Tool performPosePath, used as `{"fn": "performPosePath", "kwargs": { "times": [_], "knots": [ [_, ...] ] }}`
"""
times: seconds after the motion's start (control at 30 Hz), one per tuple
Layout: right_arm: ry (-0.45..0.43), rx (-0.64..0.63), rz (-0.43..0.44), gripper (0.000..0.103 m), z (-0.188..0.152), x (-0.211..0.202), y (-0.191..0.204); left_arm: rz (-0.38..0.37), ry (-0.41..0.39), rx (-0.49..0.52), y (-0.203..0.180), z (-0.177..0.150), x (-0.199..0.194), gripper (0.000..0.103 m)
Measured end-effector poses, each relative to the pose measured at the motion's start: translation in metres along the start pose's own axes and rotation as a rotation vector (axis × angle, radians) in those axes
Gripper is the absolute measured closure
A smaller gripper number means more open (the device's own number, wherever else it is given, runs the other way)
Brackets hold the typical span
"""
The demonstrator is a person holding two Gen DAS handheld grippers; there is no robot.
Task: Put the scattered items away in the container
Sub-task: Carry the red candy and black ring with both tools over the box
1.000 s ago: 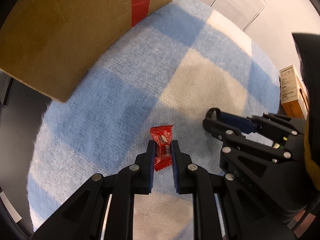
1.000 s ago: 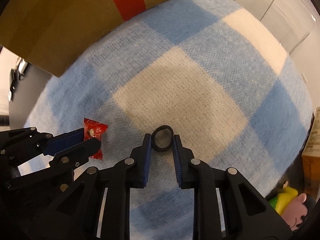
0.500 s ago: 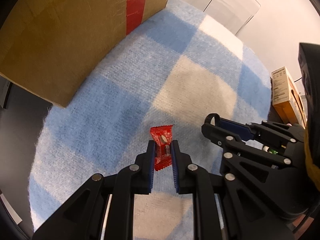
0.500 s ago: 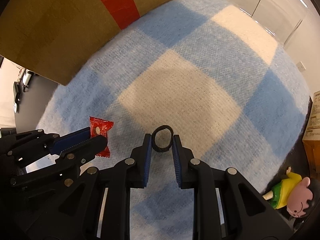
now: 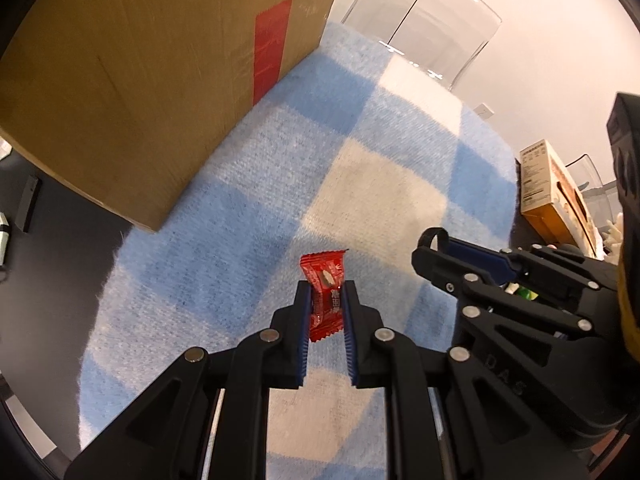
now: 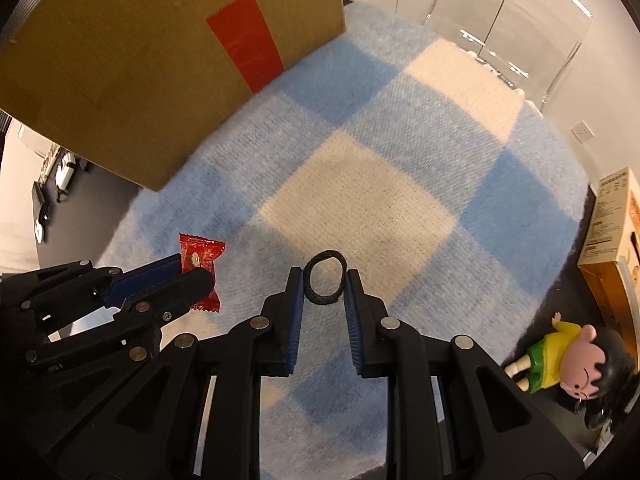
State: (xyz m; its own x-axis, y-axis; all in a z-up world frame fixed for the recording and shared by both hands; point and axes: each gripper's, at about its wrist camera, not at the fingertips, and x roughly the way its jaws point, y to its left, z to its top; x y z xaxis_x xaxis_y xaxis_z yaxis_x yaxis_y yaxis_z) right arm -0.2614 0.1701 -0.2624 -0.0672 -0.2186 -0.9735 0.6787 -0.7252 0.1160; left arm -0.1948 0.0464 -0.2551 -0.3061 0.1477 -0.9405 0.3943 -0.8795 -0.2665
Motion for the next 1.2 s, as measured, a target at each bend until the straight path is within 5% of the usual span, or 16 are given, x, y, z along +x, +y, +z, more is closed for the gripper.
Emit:
{"fn": "performPosePath", "kwargs": {
  "times": [1.2],
  "knots": [
    [-0.226, 0.157, -0.178, 0.082, 0.019, -0.147, 0.056, -0.141, -0.131, 0.243, -0.014, 0.023, -0.13, 0.088]
  ]
}}
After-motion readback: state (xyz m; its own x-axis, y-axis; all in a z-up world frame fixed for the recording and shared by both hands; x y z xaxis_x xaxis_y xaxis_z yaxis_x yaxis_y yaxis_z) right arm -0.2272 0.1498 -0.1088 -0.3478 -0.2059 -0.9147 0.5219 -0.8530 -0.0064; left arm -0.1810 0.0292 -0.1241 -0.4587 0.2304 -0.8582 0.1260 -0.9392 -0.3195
